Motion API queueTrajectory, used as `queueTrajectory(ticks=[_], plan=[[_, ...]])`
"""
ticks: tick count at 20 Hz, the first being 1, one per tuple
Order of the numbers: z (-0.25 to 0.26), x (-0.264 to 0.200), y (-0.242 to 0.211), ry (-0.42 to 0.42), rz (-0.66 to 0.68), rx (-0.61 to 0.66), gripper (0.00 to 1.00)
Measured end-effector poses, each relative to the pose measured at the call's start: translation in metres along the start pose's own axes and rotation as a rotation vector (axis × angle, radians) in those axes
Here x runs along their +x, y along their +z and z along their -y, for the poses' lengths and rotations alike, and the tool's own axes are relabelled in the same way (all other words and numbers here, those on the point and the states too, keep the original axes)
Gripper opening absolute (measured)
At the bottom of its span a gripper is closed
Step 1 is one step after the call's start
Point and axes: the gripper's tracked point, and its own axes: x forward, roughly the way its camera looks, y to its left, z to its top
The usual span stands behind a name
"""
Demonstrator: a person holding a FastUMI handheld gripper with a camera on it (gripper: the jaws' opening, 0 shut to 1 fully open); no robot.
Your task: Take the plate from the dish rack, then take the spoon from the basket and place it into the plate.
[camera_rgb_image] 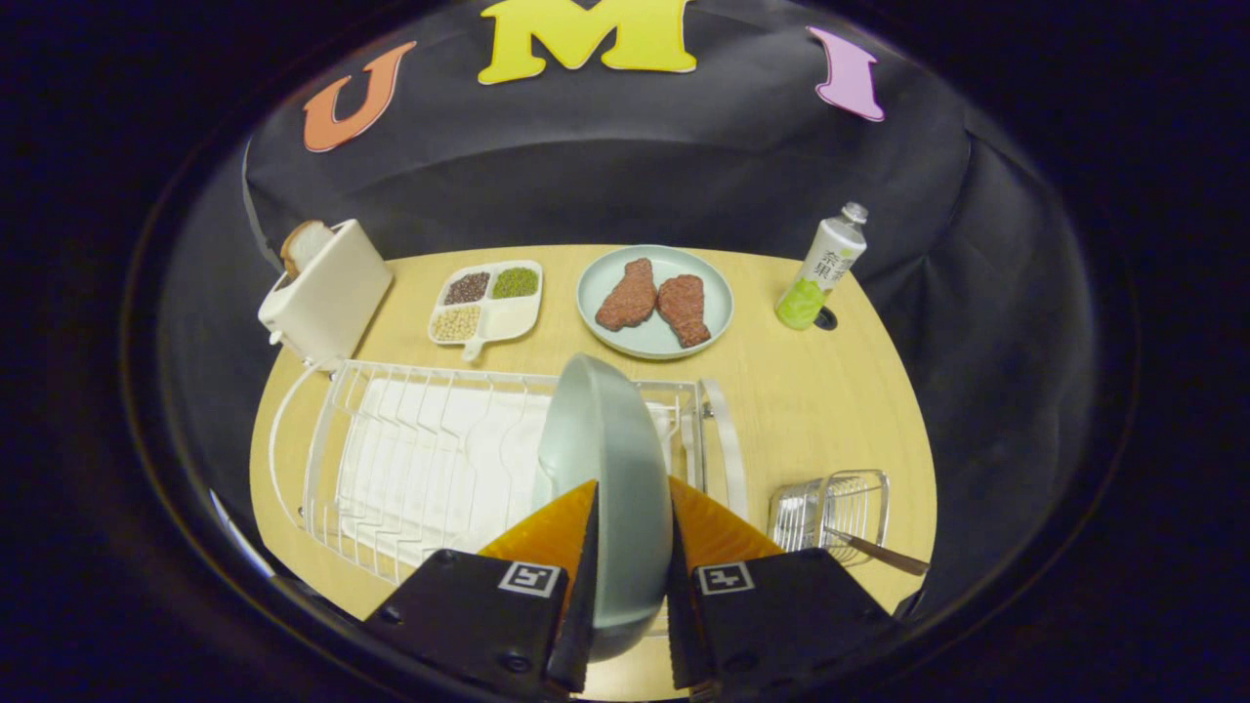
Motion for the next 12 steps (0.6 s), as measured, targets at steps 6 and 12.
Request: queueTrajectory(ticks=[6,12], plan=[[-0.007,-0.023,0.019,-0.134,0.080,-0.078,0.36],[-0.025,-0.068,0.021,-0.093,0.171,-0.168,0.32]])
